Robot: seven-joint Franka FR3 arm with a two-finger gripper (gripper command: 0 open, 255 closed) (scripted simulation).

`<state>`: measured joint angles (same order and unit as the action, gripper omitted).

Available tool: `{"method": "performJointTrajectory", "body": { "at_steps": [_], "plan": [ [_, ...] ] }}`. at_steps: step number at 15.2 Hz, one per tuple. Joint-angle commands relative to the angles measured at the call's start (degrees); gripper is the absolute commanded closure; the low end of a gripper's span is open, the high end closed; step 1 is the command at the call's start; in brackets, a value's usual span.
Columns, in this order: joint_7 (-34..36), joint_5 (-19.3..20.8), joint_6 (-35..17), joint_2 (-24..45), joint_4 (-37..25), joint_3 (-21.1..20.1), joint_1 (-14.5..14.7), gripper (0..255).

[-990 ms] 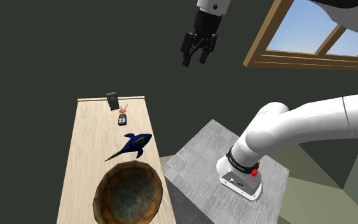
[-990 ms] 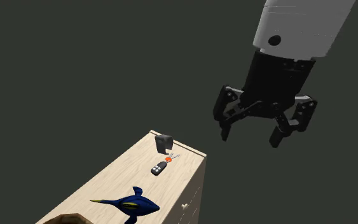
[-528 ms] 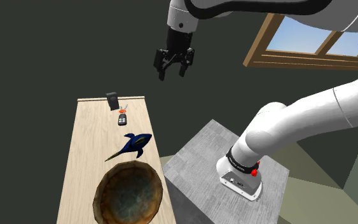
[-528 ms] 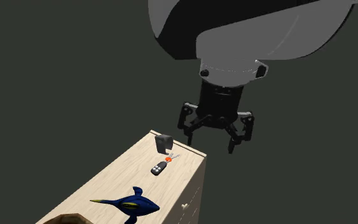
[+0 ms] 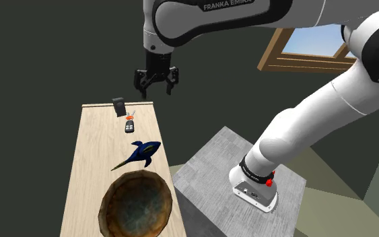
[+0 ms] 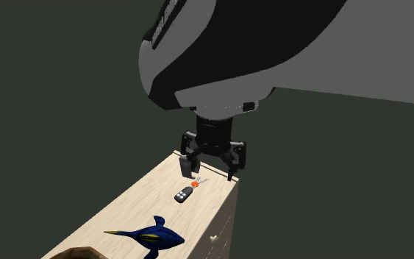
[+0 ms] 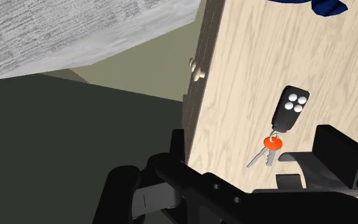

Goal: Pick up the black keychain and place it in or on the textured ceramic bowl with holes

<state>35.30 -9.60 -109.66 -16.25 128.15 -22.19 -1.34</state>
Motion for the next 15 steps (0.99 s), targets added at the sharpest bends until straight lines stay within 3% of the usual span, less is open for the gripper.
{"method": "performJointTrajectory", "body": {
  "at_steps": [1,9,15],
  "plan": [
    [4.0,1.3,-2.1,4.6,-2.0,-1.8,-0.2,0],
    [19.8,10.2,-7.3,24.6,-13.0,-5.2,1.3,0],
    [21.3,11.6,-11.1,27.3,-11.5,-4.9,2.1,0]
  ]
}}
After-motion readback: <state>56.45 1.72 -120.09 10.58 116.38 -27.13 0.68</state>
